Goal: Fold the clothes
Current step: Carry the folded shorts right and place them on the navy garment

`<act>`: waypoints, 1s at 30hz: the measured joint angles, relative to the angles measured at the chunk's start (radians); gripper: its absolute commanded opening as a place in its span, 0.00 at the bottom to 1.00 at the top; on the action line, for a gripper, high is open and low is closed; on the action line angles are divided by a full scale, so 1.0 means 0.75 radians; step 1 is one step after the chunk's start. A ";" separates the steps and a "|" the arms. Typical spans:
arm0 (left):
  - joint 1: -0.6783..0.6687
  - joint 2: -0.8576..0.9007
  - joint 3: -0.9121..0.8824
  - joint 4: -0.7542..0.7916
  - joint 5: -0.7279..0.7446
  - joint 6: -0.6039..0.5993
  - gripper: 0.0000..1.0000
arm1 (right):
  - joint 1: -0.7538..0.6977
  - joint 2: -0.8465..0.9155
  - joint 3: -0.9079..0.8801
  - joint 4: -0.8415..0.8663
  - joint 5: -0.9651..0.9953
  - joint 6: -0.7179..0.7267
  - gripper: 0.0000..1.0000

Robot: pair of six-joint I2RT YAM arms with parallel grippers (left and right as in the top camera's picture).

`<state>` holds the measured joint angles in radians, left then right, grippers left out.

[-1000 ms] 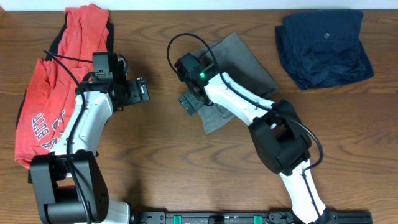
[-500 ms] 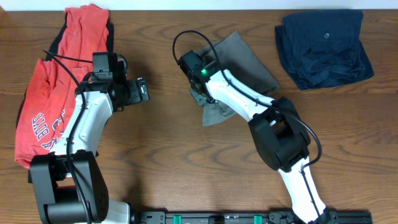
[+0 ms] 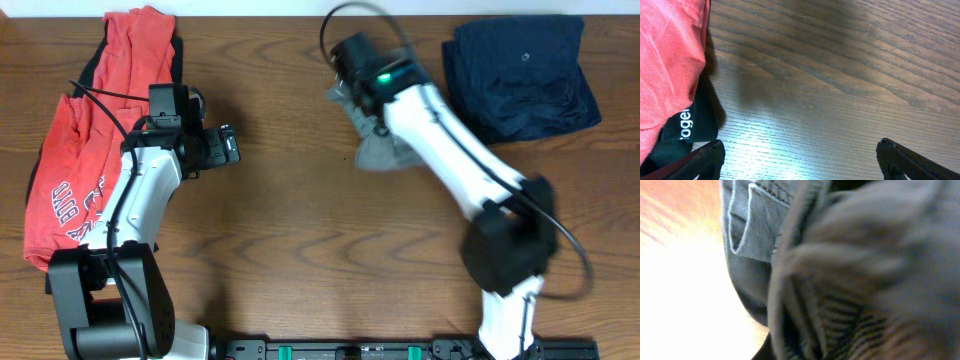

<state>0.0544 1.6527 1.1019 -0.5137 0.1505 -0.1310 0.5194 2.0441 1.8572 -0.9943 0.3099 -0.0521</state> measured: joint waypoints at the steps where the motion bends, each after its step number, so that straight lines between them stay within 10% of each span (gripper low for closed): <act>1: 0.000 0.000 0.000 0.000 0.000 0.000 0.98 | -0.010 -0.058 0.007 0.006 0.007 -0.029 0.01; 19: 0.000 0.000 0.000 0.000 0.000 0.000 0.98 | -0.403 -0.428 0.039 0.318 0.102 -0.814 0.01; 30: 0.000 0.000 0.000 0.002 0.000 0.000 0.98 | -0.860 -0.318 0.039 0.564 -0.482 -1.471 0.01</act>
<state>0.0544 1.6527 1.1019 -0.5125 0.1505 -0.1310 -0.1253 1.8057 1.8866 -0.5716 -0.0517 -1.1557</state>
